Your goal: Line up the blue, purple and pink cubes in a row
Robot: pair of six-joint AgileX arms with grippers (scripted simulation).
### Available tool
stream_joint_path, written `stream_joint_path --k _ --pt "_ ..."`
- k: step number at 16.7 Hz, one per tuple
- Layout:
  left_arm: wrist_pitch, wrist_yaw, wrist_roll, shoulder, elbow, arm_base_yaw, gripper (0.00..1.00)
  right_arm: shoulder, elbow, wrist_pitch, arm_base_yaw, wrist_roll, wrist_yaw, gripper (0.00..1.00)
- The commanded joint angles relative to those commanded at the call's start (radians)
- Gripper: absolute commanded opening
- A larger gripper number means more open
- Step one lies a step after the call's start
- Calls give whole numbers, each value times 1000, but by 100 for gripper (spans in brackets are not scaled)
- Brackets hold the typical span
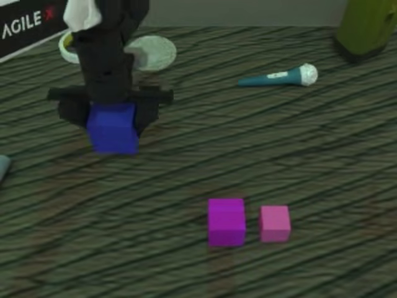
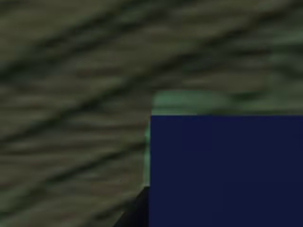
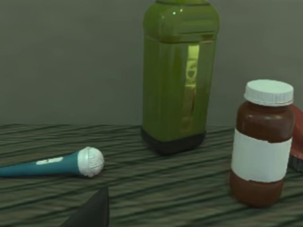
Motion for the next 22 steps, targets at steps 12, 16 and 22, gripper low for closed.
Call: stream_joint_path --k 12,16,22 --pt "100 -4 -329 -276 -380 -247 0 0 0 0 0 0 0 100" --pt "175 -5 -328 -253 -431 -248 0 0 0 0 0 0 0 100" --pt "363 -4 -329 -190 -553 -250 0 0 0 0 0 0 0 100"
